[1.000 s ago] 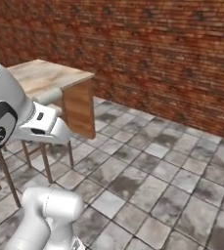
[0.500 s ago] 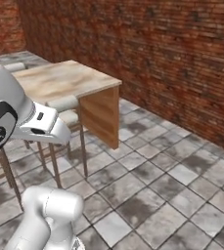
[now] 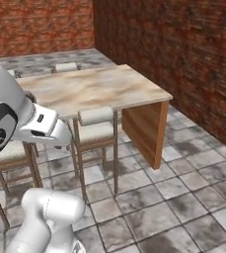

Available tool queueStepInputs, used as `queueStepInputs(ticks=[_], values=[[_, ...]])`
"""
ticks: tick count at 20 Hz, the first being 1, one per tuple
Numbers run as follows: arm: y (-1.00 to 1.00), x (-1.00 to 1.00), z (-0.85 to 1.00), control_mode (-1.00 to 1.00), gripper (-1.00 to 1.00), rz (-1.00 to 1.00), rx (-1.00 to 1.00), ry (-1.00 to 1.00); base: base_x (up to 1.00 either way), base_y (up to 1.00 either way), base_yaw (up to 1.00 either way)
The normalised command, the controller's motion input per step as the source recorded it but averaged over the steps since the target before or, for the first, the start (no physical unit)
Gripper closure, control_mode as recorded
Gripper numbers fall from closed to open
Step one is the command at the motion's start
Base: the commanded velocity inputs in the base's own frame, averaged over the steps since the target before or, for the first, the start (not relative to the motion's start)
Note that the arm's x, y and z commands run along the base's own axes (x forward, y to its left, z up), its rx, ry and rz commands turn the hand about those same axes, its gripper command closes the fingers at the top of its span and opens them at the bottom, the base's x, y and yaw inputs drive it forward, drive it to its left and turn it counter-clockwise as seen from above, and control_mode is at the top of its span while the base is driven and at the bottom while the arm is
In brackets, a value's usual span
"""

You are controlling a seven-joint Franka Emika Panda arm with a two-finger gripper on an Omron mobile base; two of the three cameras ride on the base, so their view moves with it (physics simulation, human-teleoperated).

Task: Pick the jar and jar from the dining table and place them in the open cabinet. Close the cabinet after placing the objects.

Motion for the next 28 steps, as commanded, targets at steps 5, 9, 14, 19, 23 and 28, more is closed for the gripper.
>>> queueStepInputs(ticks=[5,9,14,19,23,28], values=[[0.0,0.0,0.0,1.0,-1.0,0.0,0.0,0.0,0.67,-0.02,0.53],[0.0,0.0,0.0,1.0,-1.0,0.0,0.0,0.0,0.6,-0.01,0.5],[0.0,0.0,0.0,1.0,-1.0,0.0,0.0,0.0,0.48,-0.03,0.43],[0.0,0.0,0.0,1.0,-1.0,0.0,0.0,0.0,0.35,-0.19,0.26],[0.0,0.0,0.0,1.0,-1.0,0.0,0.0,0.0,0.36,-0.37,0.13],[0.0,0.0,0.0,1.0,-1.0,0.0,0.0,0.0,0.51,-0.52,0.1]])
